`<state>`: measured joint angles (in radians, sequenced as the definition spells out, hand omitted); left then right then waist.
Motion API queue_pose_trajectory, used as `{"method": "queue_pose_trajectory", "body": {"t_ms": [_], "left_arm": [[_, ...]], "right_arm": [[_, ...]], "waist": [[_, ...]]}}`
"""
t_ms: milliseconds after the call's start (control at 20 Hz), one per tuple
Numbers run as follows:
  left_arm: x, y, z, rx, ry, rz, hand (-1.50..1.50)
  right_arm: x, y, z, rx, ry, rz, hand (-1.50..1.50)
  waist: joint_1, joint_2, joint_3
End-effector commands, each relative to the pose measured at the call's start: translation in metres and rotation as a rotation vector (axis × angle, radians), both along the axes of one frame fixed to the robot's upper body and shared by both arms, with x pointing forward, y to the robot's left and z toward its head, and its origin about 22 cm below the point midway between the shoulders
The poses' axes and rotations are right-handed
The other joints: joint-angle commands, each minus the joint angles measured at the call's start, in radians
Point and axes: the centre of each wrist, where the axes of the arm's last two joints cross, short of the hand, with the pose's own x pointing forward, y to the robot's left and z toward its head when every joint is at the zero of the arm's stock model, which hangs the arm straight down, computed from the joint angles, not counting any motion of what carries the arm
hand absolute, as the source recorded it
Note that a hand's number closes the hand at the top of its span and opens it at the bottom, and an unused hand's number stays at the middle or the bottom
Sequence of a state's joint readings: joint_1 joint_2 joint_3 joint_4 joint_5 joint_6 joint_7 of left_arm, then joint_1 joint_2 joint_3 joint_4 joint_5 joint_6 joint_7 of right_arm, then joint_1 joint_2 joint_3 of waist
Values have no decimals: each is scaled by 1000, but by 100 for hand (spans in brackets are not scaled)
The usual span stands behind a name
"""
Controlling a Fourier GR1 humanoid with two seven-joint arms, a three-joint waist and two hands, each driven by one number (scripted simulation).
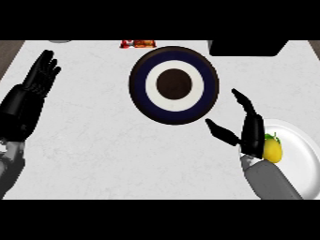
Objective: Pick the lemon from the plate and place it in the plate
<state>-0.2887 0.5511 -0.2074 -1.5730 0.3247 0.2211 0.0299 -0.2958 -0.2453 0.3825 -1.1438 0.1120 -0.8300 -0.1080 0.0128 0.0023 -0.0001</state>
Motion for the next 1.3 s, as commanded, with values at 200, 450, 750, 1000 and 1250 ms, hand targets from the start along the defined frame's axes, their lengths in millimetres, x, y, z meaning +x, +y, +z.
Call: {"method": "queue_pose_trajectory", "body": {"t_ms": [200, 450, 750, 1000, 1250], "left_arm": [[2, 11, 15, 2, -5, 9, 0], [2, 13, -1, 13, 21, 23, 0], [-5, 11, -2, 1, 21, 7, 0], [-4, 13, 1, 13, 5, 13, 0], [4, 1, 2, 2, -5, 7, 0]], "right_arm": [[16, -31, 56, -204, -27, -80, -150], [21, -48, 56, -354, 325, -145, -150], [35, -43, 90, -488, 730, -173, -150], [29, -4, 117, -509, 987, -112, -150], [25, 2, 128, -524, 1057, -148, -150]], "waist": [[-28, -11, -3], [-40, -14, -9], [-21, -16, -9], [-20, -12, -4], [-21, -5, -1]]}}
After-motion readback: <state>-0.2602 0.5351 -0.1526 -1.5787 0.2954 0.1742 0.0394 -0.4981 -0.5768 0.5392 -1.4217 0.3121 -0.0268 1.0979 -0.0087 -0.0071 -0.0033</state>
